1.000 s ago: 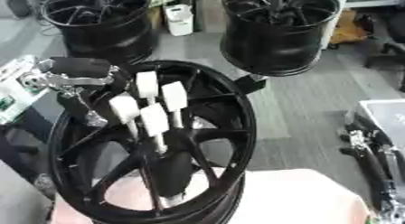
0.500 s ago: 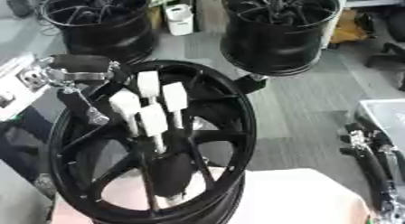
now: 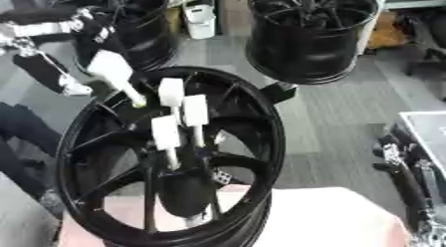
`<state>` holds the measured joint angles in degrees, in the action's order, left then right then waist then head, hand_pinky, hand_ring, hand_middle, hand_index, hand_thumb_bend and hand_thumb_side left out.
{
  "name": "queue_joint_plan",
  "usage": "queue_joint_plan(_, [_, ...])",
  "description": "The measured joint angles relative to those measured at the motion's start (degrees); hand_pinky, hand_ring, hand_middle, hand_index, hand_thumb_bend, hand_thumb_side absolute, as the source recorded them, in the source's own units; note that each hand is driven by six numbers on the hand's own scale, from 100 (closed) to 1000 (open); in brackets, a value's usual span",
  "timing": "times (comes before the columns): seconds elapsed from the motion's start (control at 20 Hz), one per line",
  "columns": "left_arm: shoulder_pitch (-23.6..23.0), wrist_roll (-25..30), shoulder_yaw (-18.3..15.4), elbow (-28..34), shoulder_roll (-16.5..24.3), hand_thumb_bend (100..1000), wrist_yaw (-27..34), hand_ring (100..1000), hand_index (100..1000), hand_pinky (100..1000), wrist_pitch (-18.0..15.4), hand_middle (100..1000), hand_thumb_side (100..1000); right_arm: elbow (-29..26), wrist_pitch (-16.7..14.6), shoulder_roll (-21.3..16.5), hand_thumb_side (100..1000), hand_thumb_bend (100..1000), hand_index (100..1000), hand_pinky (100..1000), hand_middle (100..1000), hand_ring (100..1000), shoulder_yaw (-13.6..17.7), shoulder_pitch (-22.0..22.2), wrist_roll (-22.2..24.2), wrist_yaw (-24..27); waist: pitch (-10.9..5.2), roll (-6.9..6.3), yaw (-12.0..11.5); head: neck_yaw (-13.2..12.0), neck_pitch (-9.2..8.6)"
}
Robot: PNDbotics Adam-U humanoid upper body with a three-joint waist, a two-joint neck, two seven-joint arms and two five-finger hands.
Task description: Pull the pin out of the wheel hub.
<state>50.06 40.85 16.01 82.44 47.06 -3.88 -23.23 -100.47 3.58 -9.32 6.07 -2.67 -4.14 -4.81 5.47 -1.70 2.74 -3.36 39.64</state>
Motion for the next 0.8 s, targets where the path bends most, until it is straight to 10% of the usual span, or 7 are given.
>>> queue_joint_plan(0.5, [-14.3, 4.3, -13.8, -13.7, 7.2, 339, -5.8, 380, 563, 476, 4.3, 483, 100, 0.0, 0.2, 0.0, 731, 100, 915, 673, 764, 751, 0.6, 0.2, -0.7, 0.0, -0.10, 0.56, -1.4, 0.9, -0.04])
queue_joint_plan(0.65, [-14.3, 3.4, -15.4, -22.8, 4.4, 692, -12.7, 462, 776, 494, 3.4, 724, 208, 0.0, 0.2, 0.0, 729, 100, 915, 673, 764, 751, 0.6, 0.2, -0.7, 0.0, -0.11, 1.15, -1.4, 1.0, -0.04])
queue_joint_plan(0.8, [-13.6, 0.0, -16.1, -29.6, 0.7, 803, -19.6, 479, 845, 493, 1.3, 799, 323, 0.1, 0.2, 0.0, 730, 100, 915, 673, 764, 751, 0.6, 0.2, -0.7, 0.0, -0.11, 1.90, -1.2, 1.0, -0.07])
